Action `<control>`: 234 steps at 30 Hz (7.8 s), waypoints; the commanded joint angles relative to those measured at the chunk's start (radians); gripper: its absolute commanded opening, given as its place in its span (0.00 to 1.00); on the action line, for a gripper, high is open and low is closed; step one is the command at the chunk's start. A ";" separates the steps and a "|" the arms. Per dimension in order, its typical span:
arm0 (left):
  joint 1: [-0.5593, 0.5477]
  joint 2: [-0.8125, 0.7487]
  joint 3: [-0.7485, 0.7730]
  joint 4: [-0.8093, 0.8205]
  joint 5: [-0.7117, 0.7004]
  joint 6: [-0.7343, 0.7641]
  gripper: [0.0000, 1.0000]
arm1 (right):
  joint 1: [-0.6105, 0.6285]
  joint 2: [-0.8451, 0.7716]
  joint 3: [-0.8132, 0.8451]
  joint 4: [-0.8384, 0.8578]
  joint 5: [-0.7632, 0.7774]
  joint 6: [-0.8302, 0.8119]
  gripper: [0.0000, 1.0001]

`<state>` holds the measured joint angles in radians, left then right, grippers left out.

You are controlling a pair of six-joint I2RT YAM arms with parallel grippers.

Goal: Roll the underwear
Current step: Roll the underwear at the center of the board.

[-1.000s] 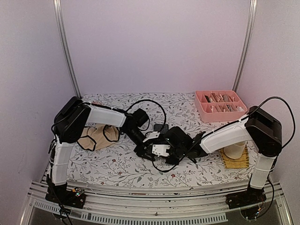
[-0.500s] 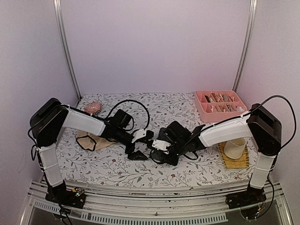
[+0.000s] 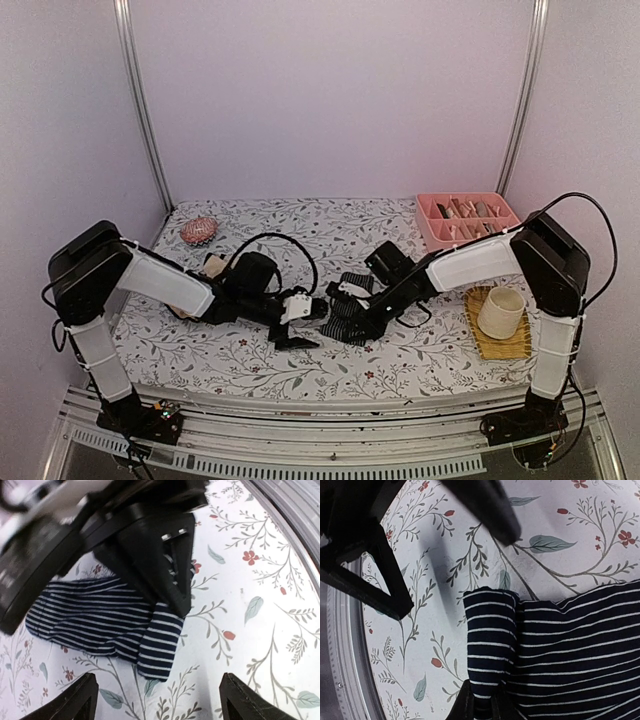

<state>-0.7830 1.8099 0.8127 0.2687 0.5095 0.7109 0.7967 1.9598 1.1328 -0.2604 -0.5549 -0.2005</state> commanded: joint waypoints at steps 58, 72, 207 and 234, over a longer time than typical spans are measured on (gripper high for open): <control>-0.231 0.202 -0.052 0.210 -0.464 0.316 0.00 | -0.112 0.213 0.182 -0.313 -0.236 -0.075 0.09; -0.185 0.166 0.085 -0.125 -0.303 0.160 0.00 | -0.115 -0.178 -0.030 -0.126 0.095 -0.047 0.45; -0.248 0.147 0.048 0.183 -0.514 0.322 0.48 | -0.114 0.154 0.137 -0.316 -0.241 -0.146 0.05; -0.206 0.208 0.307 -0.426 -0.220 0.113 0.00 | -0.115 -0.351 -0.165 -0.051 0.250 -0.083 0.44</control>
<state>-1.0157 1.9686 1.0348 0.1230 0.1589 0.9123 0.6792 1.7393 1.0565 -0.4240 -0.5011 -0.3016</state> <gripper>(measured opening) 0.066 0.426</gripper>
